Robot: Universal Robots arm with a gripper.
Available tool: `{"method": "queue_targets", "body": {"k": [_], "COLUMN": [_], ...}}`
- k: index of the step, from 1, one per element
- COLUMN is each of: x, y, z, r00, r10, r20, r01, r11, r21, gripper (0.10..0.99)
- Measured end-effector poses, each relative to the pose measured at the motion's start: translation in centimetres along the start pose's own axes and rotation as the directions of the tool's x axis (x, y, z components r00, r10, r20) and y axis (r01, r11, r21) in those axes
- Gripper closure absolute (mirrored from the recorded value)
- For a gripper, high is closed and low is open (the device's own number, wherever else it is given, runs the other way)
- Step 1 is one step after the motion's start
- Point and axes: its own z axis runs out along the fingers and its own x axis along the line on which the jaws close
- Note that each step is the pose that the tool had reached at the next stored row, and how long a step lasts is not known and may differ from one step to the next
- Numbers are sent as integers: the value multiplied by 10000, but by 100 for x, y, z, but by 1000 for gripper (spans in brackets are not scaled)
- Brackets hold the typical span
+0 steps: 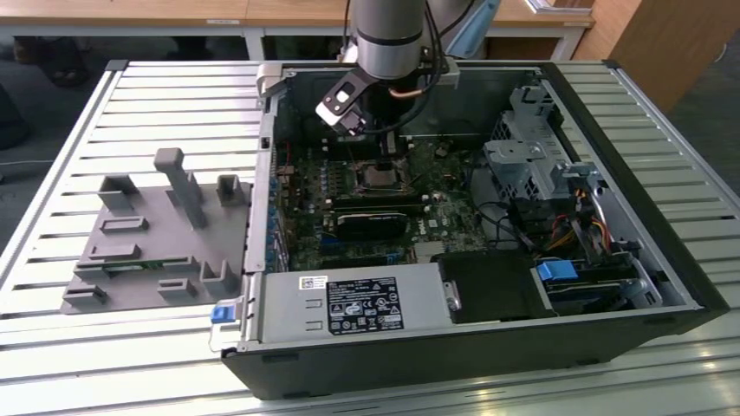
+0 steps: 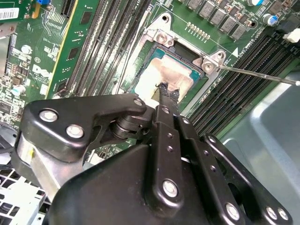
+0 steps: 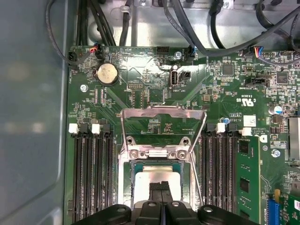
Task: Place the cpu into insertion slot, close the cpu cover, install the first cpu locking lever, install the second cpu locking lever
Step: 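Place the cpu into insertion slot, then close the cpu cover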
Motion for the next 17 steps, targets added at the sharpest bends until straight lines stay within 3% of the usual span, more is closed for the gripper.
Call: {"method": "queue_targets", "body": {"k": [8,17], "x": [-1,-2], "y": [2,8], "z": [-30,-132], "r00": [10000,10000], "r10": [0,0], "r20": [2,1], "r01": [0,0], "r11": [10000,10000], "r21": [1,5], "gripper": [980,980]}}
